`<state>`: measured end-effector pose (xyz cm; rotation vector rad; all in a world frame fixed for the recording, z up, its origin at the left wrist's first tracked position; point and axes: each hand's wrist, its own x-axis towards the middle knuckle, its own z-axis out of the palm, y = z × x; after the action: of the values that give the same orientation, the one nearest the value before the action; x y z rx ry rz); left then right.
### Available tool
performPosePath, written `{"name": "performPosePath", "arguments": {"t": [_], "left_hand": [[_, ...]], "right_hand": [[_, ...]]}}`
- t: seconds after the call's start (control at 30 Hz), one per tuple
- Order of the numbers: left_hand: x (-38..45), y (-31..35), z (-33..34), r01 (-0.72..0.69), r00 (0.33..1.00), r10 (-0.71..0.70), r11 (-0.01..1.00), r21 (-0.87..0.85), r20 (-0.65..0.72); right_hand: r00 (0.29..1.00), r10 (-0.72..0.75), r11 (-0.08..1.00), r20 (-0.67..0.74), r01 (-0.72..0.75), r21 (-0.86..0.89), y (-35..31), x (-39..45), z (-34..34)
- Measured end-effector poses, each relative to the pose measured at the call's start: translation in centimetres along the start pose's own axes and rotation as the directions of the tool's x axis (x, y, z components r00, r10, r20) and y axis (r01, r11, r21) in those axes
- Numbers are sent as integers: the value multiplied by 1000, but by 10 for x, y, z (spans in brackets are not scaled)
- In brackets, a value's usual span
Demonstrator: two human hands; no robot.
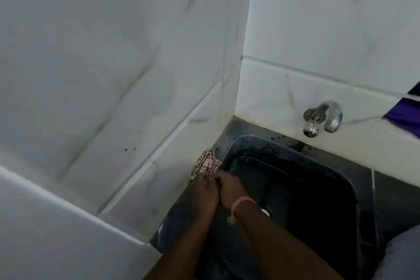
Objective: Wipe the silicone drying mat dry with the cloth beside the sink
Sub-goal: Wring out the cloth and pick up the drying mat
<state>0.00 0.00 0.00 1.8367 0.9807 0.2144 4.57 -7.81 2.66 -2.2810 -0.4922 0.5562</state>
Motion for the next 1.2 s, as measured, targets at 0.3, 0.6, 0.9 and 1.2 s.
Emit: {"name": "performPosePath", "arguments": {"t": [0.3,0.6,0.9,1.2], "left_hand": [[33,3,-9,-74,997,72,996,59,22],[42,-9,-7,-1,997,-3,998,55,72],[27,13,-2,132,991,-125,966,-223,44],[-63,67,59,532,623,-130,793,-296,772]], "right_hand": [[943,327,766,62,-303,567,-17,88,31],[855,507,532,107,-408,742,-16,101,43],[825,543,187,158,-302,935,24,36,4],[882,470,213,-11,-102,972,95,-69,-97]]}}
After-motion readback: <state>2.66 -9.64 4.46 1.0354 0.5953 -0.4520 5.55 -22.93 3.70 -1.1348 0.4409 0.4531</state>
